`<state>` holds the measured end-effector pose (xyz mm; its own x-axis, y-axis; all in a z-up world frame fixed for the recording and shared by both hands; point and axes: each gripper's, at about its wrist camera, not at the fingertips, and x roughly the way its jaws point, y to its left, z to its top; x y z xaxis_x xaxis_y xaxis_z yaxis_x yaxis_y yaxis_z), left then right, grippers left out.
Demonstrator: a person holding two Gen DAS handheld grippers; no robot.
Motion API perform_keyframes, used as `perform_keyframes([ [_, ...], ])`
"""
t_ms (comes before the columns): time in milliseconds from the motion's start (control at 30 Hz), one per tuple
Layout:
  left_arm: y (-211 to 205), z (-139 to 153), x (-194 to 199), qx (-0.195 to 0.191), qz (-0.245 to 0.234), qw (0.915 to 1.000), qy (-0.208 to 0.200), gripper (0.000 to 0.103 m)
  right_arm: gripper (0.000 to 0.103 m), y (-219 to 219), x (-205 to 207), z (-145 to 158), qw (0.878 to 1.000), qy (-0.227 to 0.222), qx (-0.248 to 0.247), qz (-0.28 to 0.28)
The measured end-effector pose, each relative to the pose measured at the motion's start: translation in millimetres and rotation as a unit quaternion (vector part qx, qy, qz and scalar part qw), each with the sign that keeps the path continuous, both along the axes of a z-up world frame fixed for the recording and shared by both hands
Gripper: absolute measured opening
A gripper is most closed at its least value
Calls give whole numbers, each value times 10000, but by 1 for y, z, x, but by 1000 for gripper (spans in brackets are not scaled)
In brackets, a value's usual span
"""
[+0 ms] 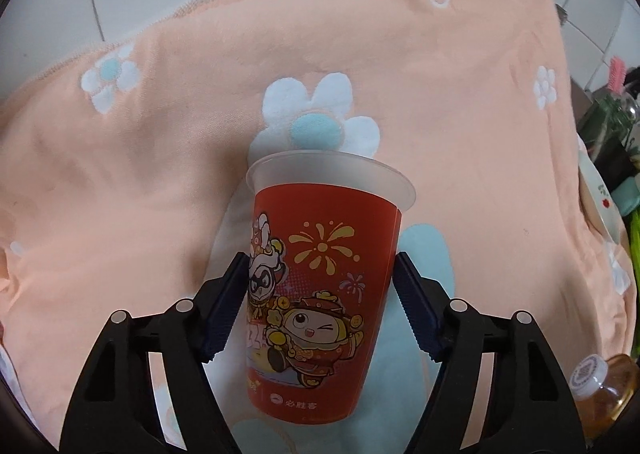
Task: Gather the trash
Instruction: 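Grasp the yellow drink bottle with the right tool while the left tool grasps the red cup, then carry the bottle and red cup over the green basket with both tools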
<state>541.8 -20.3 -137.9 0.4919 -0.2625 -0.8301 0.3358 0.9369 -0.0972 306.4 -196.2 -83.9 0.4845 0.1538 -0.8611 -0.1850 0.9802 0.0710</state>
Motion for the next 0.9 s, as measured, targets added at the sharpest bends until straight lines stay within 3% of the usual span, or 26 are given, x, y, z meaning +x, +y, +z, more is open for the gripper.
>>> perform_keyframes([
  [467,22,63,-113,-528,41,9976,-436,70,67,-25,-72,8,9989,-245,315,-259],
  [900,22,101,-278,-769,-87,9932,-870,70,67,-58,-177,-5,9979,-178,447,-435],
])
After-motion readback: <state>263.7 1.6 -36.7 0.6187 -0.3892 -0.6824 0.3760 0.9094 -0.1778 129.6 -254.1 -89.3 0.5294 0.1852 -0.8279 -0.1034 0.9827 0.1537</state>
